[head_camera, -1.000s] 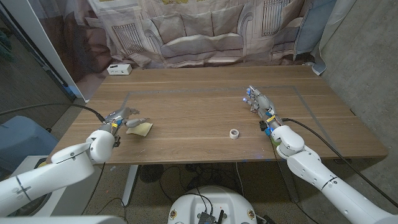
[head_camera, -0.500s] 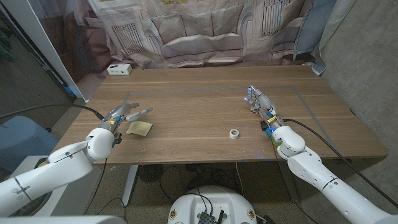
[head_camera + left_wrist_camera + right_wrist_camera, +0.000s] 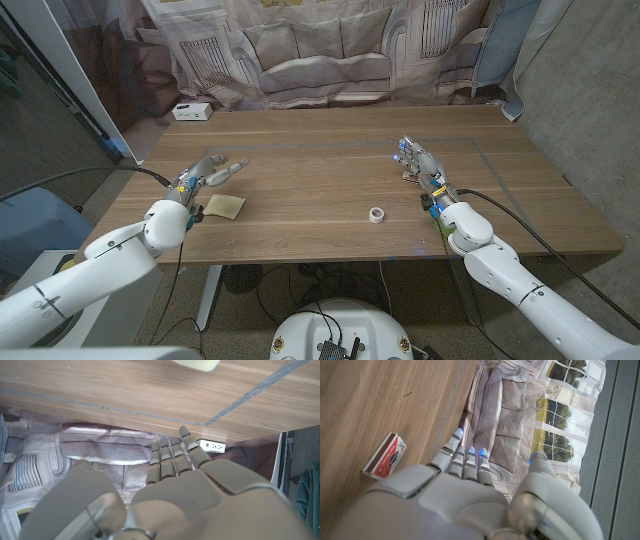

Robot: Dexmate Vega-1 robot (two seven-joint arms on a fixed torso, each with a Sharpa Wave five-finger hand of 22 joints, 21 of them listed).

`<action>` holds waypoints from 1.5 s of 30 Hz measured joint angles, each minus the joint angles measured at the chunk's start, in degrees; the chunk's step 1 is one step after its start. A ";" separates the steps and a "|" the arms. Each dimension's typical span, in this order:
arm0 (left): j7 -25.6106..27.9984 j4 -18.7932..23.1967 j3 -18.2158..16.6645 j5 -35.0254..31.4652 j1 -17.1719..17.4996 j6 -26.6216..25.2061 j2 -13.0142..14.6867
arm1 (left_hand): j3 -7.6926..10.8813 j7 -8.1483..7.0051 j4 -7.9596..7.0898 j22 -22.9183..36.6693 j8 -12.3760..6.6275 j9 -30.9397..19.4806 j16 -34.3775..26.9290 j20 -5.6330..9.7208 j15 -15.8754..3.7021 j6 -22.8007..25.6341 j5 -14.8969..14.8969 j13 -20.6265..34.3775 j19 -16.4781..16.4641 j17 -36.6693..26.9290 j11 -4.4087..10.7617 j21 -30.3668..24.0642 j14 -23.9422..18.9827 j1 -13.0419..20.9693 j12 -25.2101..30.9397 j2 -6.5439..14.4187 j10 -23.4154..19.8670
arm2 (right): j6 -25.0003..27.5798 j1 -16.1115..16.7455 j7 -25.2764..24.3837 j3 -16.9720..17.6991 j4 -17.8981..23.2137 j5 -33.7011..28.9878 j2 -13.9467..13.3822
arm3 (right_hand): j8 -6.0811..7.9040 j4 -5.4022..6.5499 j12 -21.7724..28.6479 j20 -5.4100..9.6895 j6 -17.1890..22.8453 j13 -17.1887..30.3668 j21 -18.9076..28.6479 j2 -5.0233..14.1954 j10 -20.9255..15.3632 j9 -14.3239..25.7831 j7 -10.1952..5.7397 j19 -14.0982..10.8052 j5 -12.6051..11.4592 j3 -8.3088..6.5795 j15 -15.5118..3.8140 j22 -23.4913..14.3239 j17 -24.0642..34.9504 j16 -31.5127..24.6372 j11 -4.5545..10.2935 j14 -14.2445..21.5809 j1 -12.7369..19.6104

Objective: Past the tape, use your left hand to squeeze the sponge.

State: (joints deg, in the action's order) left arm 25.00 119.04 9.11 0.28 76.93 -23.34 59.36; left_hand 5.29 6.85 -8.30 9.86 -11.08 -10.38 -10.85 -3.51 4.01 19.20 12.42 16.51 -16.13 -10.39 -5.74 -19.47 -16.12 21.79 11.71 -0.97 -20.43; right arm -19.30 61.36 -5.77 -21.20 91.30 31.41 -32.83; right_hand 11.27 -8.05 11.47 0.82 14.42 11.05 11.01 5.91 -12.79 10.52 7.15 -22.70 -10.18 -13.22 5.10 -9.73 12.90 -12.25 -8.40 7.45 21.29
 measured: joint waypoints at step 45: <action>-8.54 -21.63 11.60 9.59 -20.08 29.14 -20.46 | -1.11 -0.43 0.64 0.16 -0.34 -0.01 -0.16 -1.38 -0.77 4.22 0.94 -2.66 -0.72 -0.02 0.72 2.38 -2.06 -2.11 0.50 0.61 -2.27 | -4.26 -4.95 12.79 1.39 -10.00 6.69 -0.16 | 0.00 0.48 0.00 -0.12 0.21 0.00 -0.22 -0.54 -0.31 0.00 -0.21 0.73 0.00 0.48 -0.17 0.00 0.00 0.00 0.32 -0.45 -0.54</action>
State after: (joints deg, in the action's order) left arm 16.47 97.41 20.71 9.87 56.85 5.80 38.90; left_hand 4.19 6.42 -7.66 10.02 -11.42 -10.39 -11.01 -4.89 3.24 23.42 13.36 13.85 -16.85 -10.41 -5.02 -17.09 -18.18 19.68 12.20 -0.37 -22.70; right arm -23.56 56.41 7.02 -19.81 81.30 38.11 -32.99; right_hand 11.27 -7.57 11.47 0.70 14.63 11.05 10.79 5.36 -13.10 10.52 6.95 -21.98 -10.18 -12.74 4.93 -9.73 12.90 -12.25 -8.08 7.00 20.75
